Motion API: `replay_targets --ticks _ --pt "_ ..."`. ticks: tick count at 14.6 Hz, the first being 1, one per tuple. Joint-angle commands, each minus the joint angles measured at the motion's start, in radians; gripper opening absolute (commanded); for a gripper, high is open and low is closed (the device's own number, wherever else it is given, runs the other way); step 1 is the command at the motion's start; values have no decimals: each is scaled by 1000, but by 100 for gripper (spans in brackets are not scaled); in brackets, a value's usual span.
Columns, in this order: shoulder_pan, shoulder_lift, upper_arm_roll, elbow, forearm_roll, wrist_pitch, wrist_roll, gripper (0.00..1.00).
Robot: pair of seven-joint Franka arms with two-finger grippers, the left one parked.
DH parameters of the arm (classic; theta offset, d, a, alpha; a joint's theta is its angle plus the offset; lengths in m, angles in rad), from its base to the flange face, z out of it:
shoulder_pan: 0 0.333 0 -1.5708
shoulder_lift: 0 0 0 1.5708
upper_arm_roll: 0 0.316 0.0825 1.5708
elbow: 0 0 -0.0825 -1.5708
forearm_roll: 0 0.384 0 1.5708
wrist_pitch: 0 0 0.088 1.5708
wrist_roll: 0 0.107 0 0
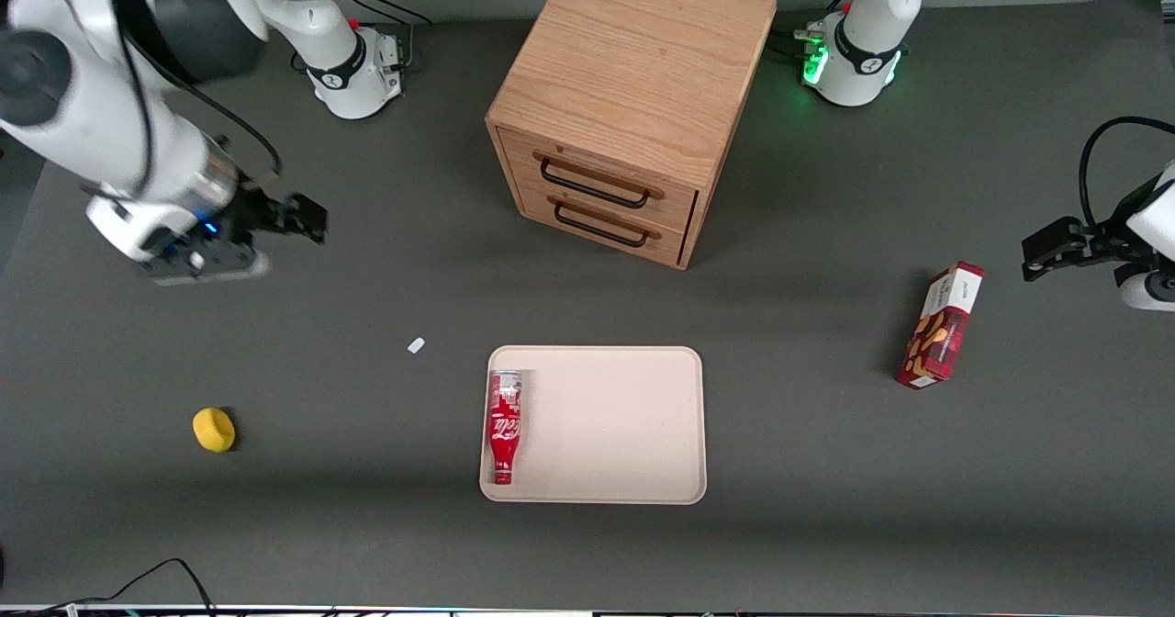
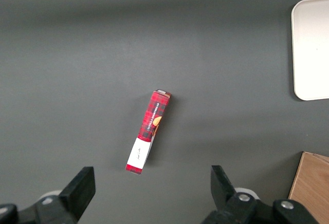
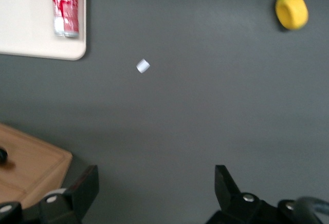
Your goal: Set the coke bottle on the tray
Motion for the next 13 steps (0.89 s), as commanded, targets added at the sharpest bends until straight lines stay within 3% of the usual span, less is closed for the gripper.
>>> replay_targets --ticks 1,13 --pt "-92 -148 15 -100 15 -31 -122 100" --pt "-138 -157 4 -33 13 -58 -142 100"
